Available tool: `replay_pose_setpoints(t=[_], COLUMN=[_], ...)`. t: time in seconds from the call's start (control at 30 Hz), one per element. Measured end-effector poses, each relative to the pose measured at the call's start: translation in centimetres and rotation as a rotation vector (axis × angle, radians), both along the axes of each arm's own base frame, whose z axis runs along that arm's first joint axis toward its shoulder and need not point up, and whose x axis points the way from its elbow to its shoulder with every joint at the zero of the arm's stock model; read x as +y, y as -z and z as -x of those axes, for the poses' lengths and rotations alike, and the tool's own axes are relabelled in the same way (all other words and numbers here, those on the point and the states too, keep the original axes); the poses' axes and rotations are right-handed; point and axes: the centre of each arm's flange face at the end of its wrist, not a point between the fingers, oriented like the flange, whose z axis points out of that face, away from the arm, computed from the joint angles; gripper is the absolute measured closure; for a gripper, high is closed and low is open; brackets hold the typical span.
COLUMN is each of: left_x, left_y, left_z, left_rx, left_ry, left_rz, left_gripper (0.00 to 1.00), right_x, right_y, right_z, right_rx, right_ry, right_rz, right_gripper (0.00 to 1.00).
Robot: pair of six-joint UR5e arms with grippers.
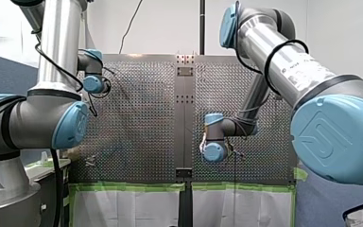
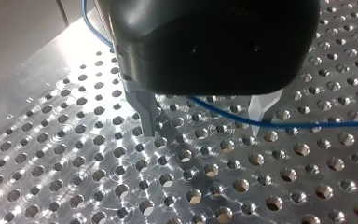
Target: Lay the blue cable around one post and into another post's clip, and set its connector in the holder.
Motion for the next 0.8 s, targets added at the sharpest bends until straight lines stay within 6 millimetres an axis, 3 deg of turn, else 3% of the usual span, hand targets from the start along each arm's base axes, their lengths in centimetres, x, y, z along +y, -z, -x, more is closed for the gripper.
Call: replay_pose_setpoints(t=[0.37, 0.8], left_x=[0.0, -0.5], left_y=[0.0, 0.0], left_z=[0.0, 0.0], left_rx=[0.000, 0.000], left_ry=[0.000, 0.009], left_rz=[-0.001, -0.001], left_gripper=[0.00, 0.00], right_x=[0.5, 2.7], right_y=[7.7, 14.4], right_z=[6.5, 12.7], right_rx=[0.058, 0.011], right_ry=[0.039, 0.058], right_rz=[-0.086, -0.182], right_gripper=[1.00, 1.00])
